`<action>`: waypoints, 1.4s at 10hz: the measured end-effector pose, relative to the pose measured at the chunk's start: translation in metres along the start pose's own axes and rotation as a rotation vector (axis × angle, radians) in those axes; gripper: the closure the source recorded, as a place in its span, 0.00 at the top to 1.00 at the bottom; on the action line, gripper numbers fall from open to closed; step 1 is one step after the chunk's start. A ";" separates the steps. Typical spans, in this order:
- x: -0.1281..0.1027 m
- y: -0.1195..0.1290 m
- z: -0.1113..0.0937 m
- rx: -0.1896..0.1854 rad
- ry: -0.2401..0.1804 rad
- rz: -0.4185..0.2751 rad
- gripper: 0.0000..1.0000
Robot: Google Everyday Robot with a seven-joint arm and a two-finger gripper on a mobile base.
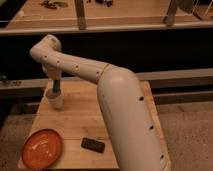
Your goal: Place the white sponge in the ceramic cup
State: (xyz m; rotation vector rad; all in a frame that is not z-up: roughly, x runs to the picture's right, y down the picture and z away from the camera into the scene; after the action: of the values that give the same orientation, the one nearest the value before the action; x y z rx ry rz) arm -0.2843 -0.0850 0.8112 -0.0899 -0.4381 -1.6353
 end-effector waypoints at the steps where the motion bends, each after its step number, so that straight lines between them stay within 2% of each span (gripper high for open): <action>1: 0.001 -0.001 0.000 0.001 0.002 0.000 0.20; 4: 0.004 0.001 0.000 0.000 0.007 0.004 0.27; 14: 0.011 -0.008 0.002 0.001 0.021 0.004 0.27</action>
State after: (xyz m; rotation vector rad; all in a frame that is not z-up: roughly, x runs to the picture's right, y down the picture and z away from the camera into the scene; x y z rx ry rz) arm -0.2938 -0.0942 0.8149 -0.0728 -0.4231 -1.6311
